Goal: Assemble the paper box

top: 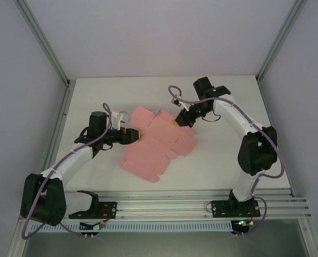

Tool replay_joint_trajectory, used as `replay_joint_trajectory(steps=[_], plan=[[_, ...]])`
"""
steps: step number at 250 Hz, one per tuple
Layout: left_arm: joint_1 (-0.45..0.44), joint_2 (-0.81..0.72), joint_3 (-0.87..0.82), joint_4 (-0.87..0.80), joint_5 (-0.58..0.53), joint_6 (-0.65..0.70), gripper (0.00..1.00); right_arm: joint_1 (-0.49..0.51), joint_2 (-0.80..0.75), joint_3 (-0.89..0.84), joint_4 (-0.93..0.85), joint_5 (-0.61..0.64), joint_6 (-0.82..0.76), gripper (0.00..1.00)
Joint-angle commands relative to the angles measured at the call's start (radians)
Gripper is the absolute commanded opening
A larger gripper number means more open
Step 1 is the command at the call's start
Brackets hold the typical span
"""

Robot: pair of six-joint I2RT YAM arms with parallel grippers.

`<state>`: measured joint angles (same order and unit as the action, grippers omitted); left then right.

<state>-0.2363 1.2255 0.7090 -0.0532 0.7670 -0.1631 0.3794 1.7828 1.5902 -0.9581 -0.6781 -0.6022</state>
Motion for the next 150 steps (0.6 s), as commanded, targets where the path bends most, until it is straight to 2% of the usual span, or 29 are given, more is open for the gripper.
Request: replay_joint_trajectory(steps=[1, 46, 78, 150], plan=[[-0.027, 0.022, -0.01, 0.015, 0.032, 0.038, 0.51, 0.0, -0.029, 0.006, 0.068, -0.087, 0.051, 0.0], [-0.071, 0.095, 0.034, -0.006, 0.019, 0.063, 0.38, 0.0, -0.041, -0.001, 0.078, -0.106, 0.061, 0.0], [-0.108, 0.117, 0.052, -0.012, -0.023, 0.08, 0.34, 0.002, -0.045, -0.006, 0.082, -0.122, 0.068, 0.0], [-0.157, 0.19, 0.108, -0.09, -0.39, 0.03, 0.19, 0.016, -0.074, -0.053, 0.086, -0.078, 0.035, 0.0]])
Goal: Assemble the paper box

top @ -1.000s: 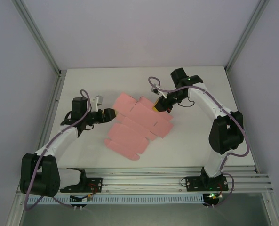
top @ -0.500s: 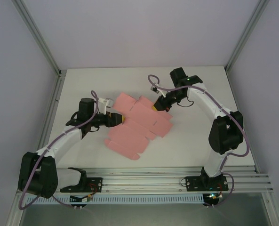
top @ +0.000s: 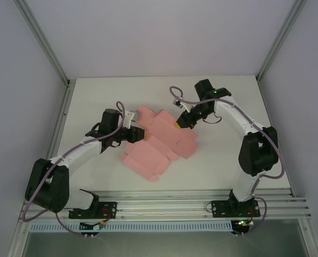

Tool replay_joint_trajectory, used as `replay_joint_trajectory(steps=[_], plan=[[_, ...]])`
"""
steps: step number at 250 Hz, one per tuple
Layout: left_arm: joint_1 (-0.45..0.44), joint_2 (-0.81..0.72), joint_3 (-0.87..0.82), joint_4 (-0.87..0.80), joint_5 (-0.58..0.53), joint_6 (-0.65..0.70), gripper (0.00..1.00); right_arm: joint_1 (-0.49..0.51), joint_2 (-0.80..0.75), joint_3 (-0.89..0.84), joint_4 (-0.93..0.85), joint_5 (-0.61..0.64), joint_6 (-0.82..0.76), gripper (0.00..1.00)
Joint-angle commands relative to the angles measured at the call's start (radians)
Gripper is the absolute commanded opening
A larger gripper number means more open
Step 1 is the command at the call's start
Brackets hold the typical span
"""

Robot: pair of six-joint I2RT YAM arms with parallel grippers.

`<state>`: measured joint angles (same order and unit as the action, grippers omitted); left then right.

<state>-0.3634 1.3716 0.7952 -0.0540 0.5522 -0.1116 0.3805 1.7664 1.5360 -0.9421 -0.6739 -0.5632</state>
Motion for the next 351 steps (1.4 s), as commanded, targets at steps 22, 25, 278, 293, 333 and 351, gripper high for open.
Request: replay_joint_trajectory(steps=[22, 25, 278, 293, 333, 351], plan=[[-0.049, 0.049, 0.021, -0.068, -0.237, -0.05, 0.18, 0.016, -0.058, 0.001, 0.077, -0.067, 0.006, 0.0], [-0.051, 0.048, 0.021, -0.065, -0.242, -0.051, 0.19, 0.017, -0.058, 0.001, 0.079, -0.067, 0.008, 0.0], [-0.257, 0.131, 0.057, -0.027, -0.579, -0.214, 0.38, 0.113, -0.013, -0.015, 0.195, 0.528, 0.0, 0.0], [-0.251, 0.08, 0.047, -0.069, -0.623, -0.224, 0.42, 0.113, 0.0, 0.008, 0.177, 0.599, -0.04, 0.0], [-0.205, -0.044, 0.017, -0.161, -0.724, -0.247, 0.58, 0.131, 0.004, 0.003, 0.247, 0.73, -0.179, 0.0], [-0.17, -0.1, 0.002, -0.181, -0.748, -0.252, 0.6, 0.152, 0.01, -0.003, 0.295, 0.814, -0.238, 0.0]])
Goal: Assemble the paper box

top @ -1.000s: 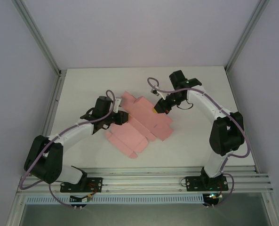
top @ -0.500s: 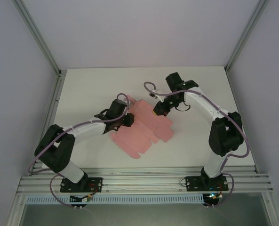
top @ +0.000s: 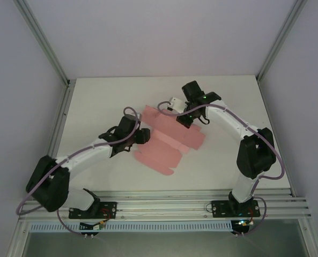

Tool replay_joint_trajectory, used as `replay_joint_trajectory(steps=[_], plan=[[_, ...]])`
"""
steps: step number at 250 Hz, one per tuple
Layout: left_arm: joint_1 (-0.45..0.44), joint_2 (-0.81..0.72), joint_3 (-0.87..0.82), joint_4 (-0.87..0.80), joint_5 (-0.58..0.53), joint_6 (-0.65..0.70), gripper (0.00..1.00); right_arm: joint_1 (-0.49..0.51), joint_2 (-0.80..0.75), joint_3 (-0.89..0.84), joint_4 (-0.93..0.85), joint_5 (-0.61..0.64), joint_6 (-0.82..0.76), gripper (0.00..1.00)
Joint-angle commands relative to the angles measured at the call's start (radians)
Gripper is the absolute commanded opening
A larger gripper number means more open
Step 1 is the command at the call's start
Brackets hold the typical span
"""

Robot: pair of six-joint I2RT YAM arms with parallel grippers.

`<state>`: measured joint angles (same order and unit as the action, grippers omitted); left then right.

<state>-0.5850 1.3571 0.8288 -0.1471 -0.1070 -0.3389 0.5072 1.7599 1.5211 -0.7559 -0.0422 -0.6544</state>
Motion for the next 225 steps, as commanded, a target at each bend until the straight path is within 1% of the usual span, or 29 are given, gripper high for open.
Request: replay_joint_trajectory(steps=[1, 12, 28, 35, 51, 67, 79, 86, 97, 113, 130, 165, 186, 211, 225], plan=[[0.054, -0.09, -0.033, -0.089, -0.091, -0.025, 0.61, 0.026, 0.017, 0.011, 0.112, 0.187, -0.149, 0.0], [0.086, -0.123, -0.043, -0.092, -0.099, -0.034, 0.63, 0.034, 0.023, 0.011, 0.136, 0.21, -0.179, 0.0], [0.144, -0.16, -0.055, -0.097, -0.08, -0.043, 0.66, 0.041, 0.026, 0.002, 0.187, 0.221, -0.226, 0.0], [0.17, -0.171, -0.057, -0.104, -0.082, -0.054, 0.69, 0.044, 0.024, -0.011, 0.224, 0.231, -0.253, 0.0], [0.228, -0.183, -0.06, -0.119, -0.071, -0.072, 0.85, 0.057, 0.02, -0.061, 0.346, 0.27, -0.325, 0.0], [0.275, -0.184, -0.063, -0.124, -0.07, -0.082, 0.87, 0.073, 0.017, -0.119, 0.468, 0.318, -0.394, 0.0], [0.305, -0.178, -0.07, -0.114, -0.056, -0.078, 0.9, 0.086, 0.016, -0.171, 0.554, 0.346, -0.446, 0.0], [0.321, -0.174, -0.072, -0.107, -0.051, -0.082, 0.93, 0.093, 0.015, -0.211, 0.614, 0.355, -0.487, 0.0], [0.34, -0.165, -0.077, -0.095, -0.043, -0.089, 0.99, 0.1, 0.013, -0.289, 0.74, 0.369, -0.55, 0.0], [0.36, -0.146, -0.082, -0.067, -0.03, -0.093, 1.0, 0.116, 0.022, -0.383, 0.94, 0.399, -0.606, 0.0], [0.374, -0.118, -0.086, -0.031, -0.015, -0.088, 1.0, 0.124, 0.033, -0.435, 1.043, 0.415, -0.637, 0.0], [0.406, -0.041, -0.076, 0.04, 0.037, -0.097, 1.0, 0.137, 0.021, -0.514, 1.151, 0.38, -0.676, 0.0], [0.407, 0.009, -0.062, 0.069, 0.056, -0.099, 1.0, 0.138, 0.029, -0.565, 1.304, 0.376, -0.712, 0.0], [0.411, 0.057, -0.046, 0.11, 0.075, -0.097, 1.0, 0.138, 0.036, -0.573, 1.42, 0.377, -0.748, 0.0], [0.417, 0.082, -0.035, 0.138, 0.079, -0.092, 1.0, 0.137, 0.034, -0.563, 1.428, 0.364, -0.752, 0.0]])
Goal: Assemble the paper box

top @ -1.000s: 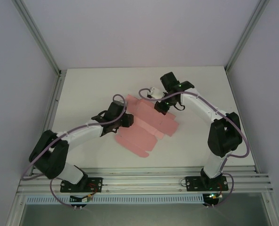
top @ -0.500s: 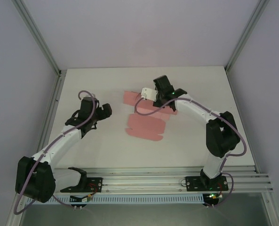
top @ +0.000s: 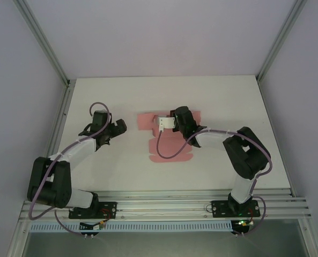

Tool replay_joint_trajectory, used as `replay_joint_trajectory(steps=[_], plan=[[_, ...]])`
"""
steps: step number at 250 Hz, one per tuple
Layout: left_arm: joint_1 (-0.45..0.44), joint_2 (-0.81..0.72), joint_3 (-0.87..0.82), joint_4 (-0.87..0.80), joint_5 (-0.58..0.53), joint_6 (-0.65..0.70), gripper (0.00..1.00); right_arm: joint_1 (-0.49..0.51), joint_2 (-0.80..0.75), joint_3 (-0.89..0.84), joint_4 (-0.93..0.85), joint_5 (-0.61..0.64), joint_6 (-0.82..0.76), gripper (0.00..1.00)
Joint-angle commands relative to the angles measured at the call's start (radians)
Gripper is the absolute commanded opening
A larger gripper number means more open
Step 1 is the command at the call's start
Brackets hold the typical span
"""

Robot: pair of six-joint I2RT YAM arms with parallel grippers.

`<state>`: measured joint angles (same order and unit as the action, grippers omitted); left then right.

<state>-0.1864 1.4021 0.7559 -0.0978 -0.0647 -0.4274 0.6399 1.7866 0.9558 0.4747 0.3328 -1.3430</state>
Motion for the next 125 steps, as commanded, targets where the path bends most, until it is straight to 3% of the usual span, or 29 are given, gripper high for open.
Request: replay_joint_trajectory(steps=[1, 39, 70, 125], plan=[[0.019, 0.04, 0.039, 0.091, 0.035, -0.004, 1.0, 0.003, 0.007, 0.003, 0.197, -0.012, -0.064, 0.0], [0.044, 0.174, 0.13, 0.11, 0.042, 0.001, 1.0, 0.004, -0.003, -0.005, 0.216, -0.083, -0.05, 0.0], [0.049, 0.275, 0.213, 0.133, 0.063, -0.019, 0.99, 0.005, 0.056, -0.048, 0.343, -0.091, -0.114, 0.0], [0.053, 0.314, 0.265, 0.138, 0.042, 0.006, 0.98, 0.013, 0.122, -0.113, 0.523, -0.082, -0.112, 0.0]])
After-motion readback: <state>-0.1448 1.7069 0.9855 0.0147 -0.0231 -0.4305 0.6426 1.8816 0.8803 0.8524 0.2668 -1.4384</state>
